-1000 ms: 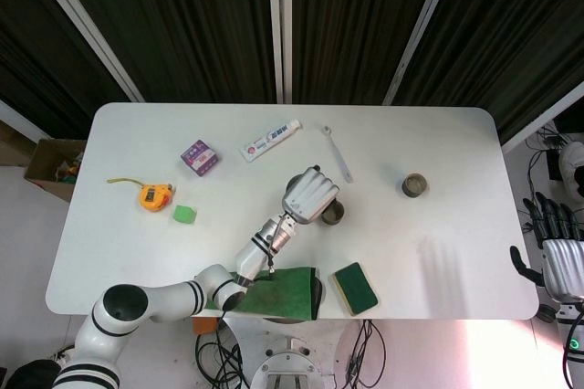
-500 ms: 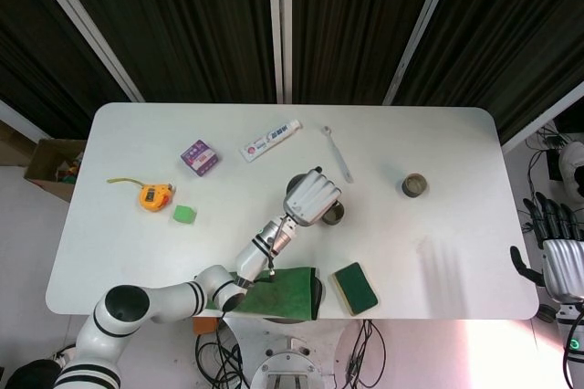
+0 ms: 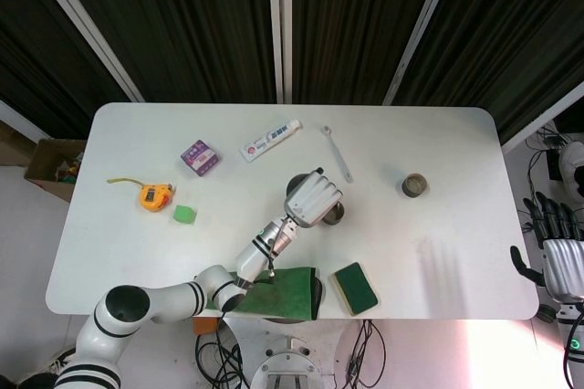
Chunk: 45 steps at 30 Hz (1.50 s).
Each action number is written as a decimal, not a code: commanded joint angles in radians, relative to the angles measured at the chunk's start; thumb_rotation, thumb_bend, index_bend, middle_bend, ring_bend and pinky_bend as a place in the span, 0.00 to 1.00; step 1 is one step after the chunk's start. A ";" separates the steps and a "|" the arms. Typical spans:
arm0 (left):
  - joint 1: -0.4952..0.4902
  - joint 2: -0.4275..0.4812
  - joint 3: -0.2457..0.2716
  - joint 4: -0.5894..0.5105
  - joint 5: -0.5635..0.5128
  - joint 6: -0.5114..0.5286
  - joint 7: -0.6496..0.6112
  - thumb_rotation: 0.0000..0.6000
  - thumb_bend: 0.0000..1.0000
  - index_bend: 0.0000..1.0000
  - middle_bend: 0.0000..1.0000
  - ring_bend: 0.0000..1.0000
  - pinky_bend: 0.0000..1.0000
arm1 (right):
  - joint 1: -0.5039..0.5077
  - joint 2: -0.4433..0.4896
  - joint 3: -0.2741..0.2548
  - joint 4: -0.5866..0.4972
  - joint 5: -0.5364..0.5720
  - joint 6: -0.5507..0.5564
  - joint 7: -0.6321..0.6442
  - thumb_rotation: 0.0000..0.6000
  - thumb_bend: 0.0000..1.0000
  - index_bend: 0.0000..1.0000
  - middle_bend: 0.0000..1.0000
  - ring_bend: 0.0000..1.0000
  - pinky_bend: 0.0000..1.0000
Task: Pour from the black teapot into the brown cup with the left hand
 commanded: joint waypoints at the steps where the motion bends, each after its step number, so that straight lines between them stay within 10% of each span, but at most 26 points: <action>1: 0.001 0.001 0.000 -0.001 0.001 0.001 0.002 1.00 0.43 1.00 1.00 1.00 0.65 | 0.000 0.000 0.000 -0.001 -0.001 0.001 0.000 1.00 0.38 0.00 0.00 0.00 0.00; 45: 0.007 0.001 0.012 0.003 0.031 0.010 0.038 1.00 0.45 1.00 1.00 1.00 0.66 | -0.002 0.000 0.000 0.002 -0.001 0.004 0.005 1.00 0.38 0.00 0.00 0.00 0.00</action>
